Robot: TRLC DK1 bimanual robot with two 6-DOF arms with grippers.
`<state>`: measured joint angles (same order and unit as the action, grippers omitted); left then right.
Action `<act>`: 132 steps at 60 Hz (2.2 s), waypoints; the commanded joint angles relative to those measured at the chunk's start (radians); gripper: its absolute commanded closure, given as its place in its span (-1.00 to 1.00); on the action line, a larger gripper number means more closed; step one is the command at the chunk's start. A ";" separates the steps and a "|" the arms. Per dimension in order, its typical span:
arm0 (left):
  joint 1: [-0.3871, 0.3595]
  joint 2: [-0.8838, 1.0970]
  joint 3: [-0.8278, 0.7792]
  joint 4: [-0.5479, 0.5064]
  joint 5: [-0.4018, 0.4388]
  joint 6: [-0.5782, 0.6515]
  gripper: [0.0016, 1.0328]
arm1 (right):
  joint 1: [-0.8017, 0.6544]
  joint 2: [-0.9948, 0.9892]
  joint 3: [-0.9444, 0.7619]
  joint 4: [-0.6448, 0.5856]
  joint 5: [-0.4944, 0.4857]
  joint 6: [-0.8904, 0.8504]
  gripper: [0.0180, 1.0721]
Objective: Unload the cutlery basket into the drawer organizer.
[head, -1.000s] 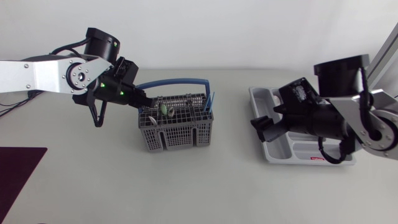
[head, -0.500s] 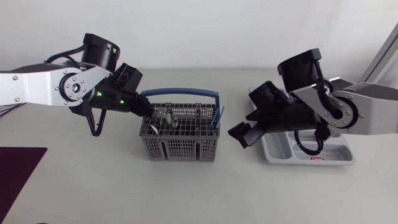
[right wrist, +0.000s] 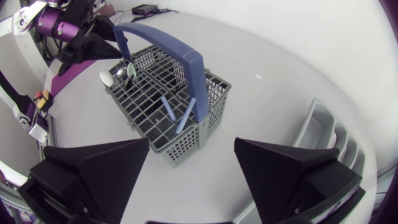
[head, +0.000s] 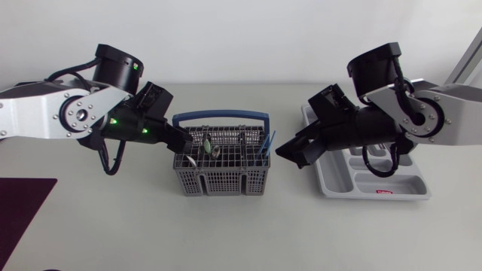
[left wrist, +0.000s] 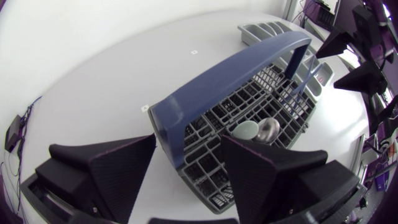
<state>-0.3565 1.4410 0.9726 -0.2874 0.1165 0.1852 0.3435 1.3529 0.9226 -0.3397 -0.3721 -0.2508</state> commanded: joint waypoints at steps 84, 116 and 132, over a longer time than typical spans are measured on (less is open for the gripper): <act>-0.222 -0.074 -0.041 -0.036 0.265 0.234 -0.78 | -0.026 0.259 0.167 -0.044 -0.177 0.123 0.34; -0.236 0.010 -0.006 0.045 0.264 0.224 -0.78 | -0.009 0.259 0.144 -0.001 -0.202 0.137 0.76; -0.236 0.016 -0.009 0.050 0.262 0.220 -0.78 | -0.003 0.173 0.116 0.005 -0.202 0.139 0.80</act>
<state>-0.5858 1.4376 0.9371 -0.2485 0.3698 0.4007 0.3328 1.5715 1.0691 -0.3405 -0.5697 -0.1337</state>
